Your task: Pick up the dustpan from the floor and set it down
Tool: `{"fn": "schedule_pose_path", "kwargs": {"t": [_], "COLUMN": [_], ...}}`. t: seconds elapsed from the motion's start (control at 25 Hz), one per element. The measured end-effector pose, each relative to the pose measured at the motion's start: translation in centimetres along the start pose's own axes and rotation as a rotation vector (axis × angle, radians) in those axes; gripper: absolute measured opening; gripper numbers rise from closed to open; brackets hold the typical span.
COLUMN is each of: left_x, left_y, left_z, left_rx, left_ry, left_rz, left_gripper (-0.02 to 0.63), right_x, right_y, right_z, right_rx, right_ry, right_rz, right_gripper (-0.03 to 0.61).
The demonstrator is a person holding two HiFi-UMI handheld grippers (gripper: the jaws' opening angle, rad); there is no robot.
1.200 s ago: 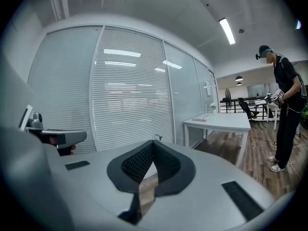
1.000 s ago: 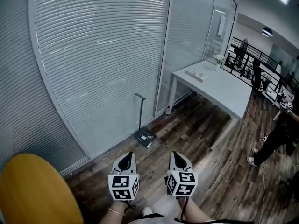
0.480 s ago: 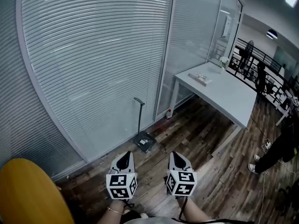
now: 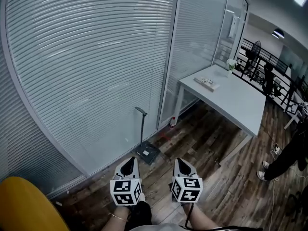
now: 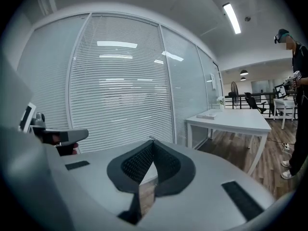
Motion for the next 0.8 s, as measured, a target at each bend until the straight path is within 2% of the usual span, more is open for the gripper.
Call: {"fn": "schedule_pose_path", "kwargs": {"t": [0.48,0.8], "left_x": [5.4,5.4], "left_y": [-1.7,-2.5], "left_z": [15.4,22.8], "left_rx": [-0.032,-0.047], "left_ry": [0.020,-0.016], "left_rz": [-0.021,-0.012], "left_gripper": [0.017,0.017], "right_x": [6.1,7.7], "right_y": [4.0,6.1], "right_z": [13.1,19.7], "right_rx": [-0.002,-0.007], "right_ry": [0.000,-0.002], "right_rz": [-0.043,-0.045], "right_gripper": [0.032,0.032]}}
Point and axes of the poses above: the fingertips, and each gripper's own axes: z forward along the fingers, y to its right, x out of its top, the point moved 5 cm from there along -z, backward along the fingers, and after that the axes turned 15 degrees about x, right-handed, at the moved point
